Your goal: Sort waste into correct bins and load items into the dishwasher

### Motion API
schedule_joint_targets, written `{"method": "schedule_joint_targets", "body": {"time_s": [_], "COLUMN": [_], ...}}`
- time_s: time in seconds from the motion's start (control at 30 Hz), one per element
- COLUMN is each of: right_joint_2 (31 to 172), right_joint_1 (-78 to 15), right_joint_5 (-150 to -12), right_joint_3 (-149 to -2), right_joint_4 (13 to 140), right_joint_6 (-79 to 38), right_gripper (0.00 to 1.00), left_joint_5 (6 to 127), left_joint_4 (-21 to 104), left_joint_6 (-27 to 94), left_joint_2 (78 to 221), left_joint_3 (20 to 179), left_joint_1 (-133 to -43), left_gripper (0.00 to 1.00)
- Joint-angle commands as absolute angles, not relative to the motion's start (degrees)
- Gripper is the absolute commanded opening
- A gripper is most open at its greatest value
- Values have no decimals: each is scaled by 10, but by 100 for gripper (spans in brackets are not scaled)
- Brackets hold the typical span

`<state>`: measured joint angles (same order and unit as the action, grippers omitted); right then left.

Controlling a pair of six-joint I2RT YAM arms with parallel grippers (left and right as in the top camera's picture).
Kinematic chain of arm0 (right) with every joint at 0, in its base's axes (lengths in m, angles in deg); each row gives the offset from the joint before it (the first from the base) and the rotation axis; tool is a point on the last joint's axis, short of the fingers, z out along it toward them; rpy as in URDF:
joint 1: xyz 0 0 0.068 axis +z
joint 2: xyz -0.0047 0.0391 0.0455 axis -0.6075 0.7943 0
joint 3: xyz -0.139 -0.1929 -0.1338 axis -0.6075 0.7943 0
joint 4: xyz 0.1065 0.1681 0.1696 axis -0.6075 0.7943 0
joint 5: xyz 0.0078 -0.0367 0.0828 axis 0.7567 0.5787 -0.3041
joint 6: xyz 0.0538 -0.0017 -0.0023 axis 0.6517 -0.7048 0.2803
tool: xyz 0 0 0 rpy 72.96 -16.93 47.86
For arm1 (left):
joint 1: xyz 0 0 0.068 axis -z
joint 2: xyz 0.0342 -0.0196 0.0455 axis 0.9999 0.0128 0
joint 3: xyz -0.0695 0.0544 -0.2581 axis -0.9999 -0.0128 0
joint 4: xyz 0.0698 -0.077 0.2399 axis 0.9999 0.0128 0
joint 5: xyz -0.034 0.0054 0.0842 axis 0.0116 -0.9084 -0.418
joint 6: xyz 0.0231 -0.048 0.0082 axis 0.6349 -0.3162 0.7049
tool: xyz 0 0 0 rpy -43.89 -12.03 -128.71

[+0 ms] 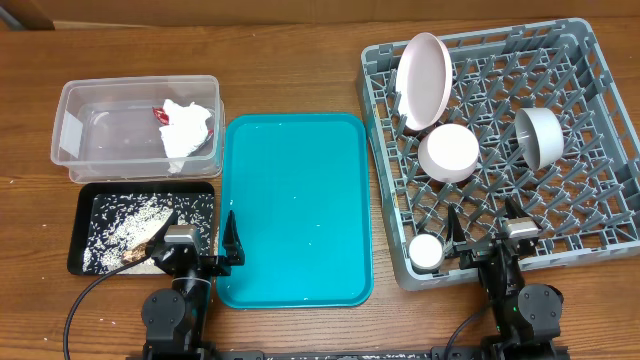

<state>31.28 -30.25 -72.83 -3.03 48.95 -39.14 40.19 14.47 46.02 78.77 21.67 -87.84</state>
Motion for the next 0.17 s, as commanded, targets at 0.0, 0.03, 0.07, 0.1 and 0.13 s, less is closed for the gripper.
{"method": "schedule_joint_targets", "body": {"time_s": [0.0, 0.03, 0.07, 0.1, 0.13], "right_joint_2": [306, 306, 306, 306, 306], "right_joint_1": [-304, -304, -304, -304, -304], "right_joint_5": [-725, -725, -725, -725, -725], "right_joint_3": [-24, -24, -24, -24, -24], "right_joint_4": [485, 485, 485, 485, 485], "right_joint_6": [-392, -392, -392, -392, -392], "right_gripper": [100, 100, 100, 100, 100], "left_joint_5": [402, 402, 402, 402, 402], "left_joint_4": [143, 143, 143, 143, 143], "left_joint_6": [455, 455, 455, 455, 455], "left_joint_2": [782, 782, 782, 782, 782], "left_joint_3": [213, 213, 213, 213, 213], "left_joint_1": [-877, -877, -877, -877, -877], "left_gripper": [100, 100, 100, 100, 100]}}
